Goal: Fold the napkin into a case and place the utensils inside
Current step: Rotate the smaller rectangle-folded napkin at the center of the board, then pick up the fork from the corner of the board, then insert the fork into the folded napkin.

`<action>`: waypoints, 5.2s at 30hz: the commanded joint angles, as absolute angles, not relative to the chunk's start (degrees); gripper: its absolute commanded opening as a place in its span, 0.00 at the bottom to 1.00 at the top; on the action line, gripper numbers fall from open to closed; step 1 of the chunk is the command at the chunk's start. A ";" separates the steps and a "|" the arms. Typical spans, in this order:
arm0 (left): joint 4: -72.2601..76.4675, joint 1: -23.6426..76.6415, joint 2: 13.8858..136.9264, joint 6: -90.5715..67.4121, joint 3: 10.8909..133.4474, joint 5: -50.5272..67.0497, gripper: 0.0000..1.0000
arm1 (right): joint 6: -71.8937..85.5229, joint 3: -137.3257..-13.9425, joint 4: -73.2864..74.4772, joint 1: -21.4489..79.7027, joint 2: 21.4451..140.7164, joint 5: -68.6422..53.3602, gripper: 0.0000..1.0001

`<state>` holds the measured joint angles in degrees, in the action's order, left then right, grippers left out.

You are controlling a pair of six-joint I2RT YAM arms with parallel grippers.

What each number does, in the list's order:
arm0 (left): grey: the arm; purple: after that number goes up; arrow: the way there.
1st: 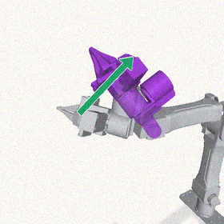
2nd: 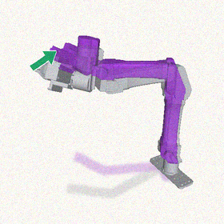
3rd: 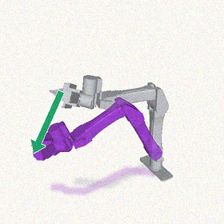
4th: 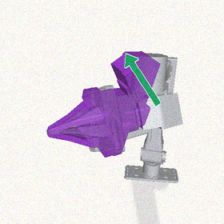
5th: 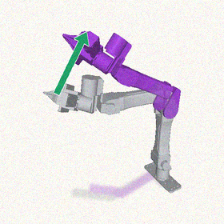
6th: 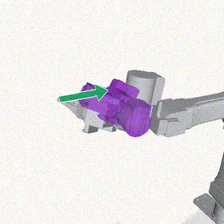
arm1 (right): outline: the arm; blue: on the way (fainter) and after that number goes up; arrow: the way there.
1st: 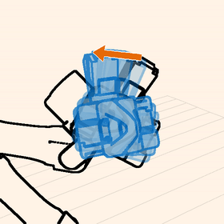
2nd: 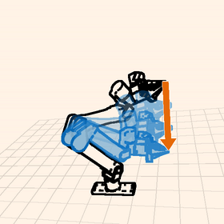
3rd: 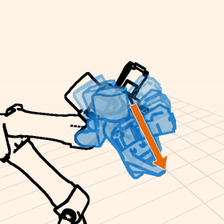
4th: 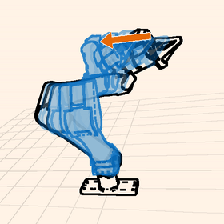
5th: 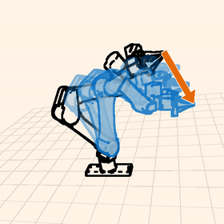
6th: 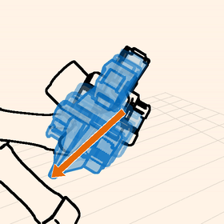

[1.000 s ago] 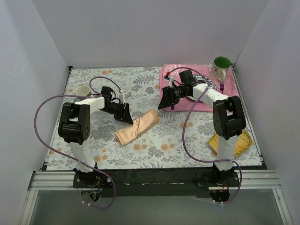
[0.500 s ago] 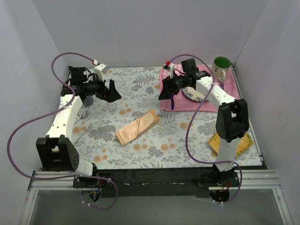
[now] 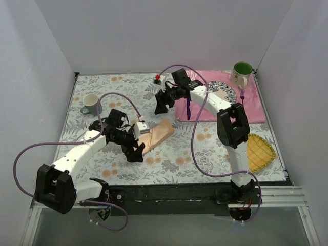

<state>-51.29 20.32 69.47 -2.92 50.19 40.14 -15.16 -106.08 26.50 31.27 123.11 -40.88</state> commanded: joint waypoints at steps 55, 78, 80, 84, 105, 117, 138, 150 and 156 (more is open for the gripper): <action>-23.81 12.67 80.35 -5.79 49.56 37.00 0.98 | 20.31 -56.77 -10.03 40.08 107.67 -51.07 0.98; -58.97 -21.61 78.66 -12.16 68.82 31.13 0.54 | 2.64 -58.36 5.10 38.85 95.89 -52.04 0.31; -58.27 -23.20 79.45 -6.98 66.11 24.02 0.47 | 1.94 -58.80 4.31 38.85 95.10 -50.11 0.34; -54.15 -24.78 80.42 4.11 60.56 16.62 0.39 | -3.94 -61.87 7.64 38.76 94.57 -46.94 0.44; -69.10 -19.52 104.03 38.77 82.34 22.51 0.45 | -18.11 -63.54 10.72 37.88 85.87 -37.53 0.77; -52.13 -17.75 92.90 11.70 61.97 11.96 0.45 | -17.05 -63.46 11.78 37.09 86.48 -37.35 0.77; -42.19 -11.63 90.80 4.69 52.82 7.64 0.00 | -16.17 -63.63 12.39 36.12 87.98 -37.35 0.77; -41.74 8.16 95.33 -63.05 84.00 6.14 0.00 | -14.68 -55.46 10.28 35.95 84.11 -34.55 0.77; -44.04 18.51 105.37 -72.32 96.24 -3.30 0.00 | -13.10 -52.22 8.09 35.95 81.74 -32.00 0.77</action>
